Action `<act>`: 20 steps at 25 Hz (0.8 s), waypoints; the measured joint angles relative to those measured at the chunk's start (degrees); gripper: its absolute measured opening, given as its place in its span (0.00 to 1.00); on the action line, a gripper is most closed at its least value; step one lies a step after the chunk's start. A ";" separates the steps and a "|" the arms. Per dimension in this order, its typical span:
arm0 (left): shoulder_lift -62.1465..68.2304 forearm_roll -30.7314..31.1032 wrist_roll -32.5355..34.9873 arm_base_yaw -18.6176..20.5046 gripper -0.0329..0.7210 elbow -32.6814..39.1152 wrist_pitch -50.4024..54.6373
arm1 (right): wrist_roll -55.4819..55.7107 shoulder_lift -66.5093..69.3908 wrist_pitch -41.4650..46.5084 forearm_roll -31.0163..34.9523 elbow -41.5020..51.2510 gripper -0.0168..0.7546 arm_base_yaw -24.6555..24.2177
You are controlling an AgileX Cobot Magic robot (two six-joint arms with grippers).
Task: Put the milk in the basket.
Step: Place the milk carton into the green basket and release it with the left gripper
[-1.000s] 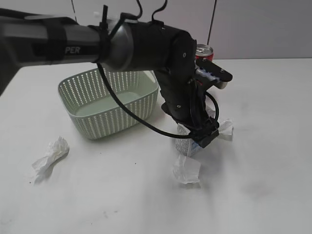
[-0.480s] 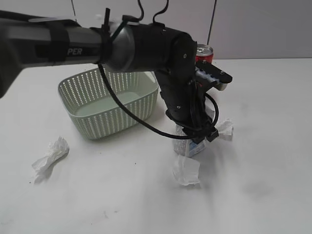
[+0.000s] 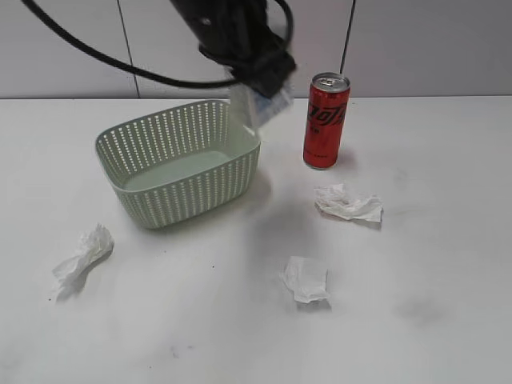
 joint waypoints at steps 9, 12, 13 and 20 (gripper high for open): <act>-1.27 1.10 -0.04 15.34 0.48 -0.06 5.29 | 0.00 0.00 0.00 0.00 0.00 0.78 0.00; 1.49 1.10 -0.04 16.19 0.48 -0.06 6.21 | 0.00 0.00 0.00 0.00 0.00 0.78 0.00; 2.69 0.86 -0.04 16.19 0.48 -0.06 6.20 | 0.00 0.00 0.00 0.00 0.00 0.78 0.00; 11.33 -1.65 -0.04 16.13 0.48 -0.06 5.66 | -0.07 0.00 0.00 0.00 0.00 0.78 0.00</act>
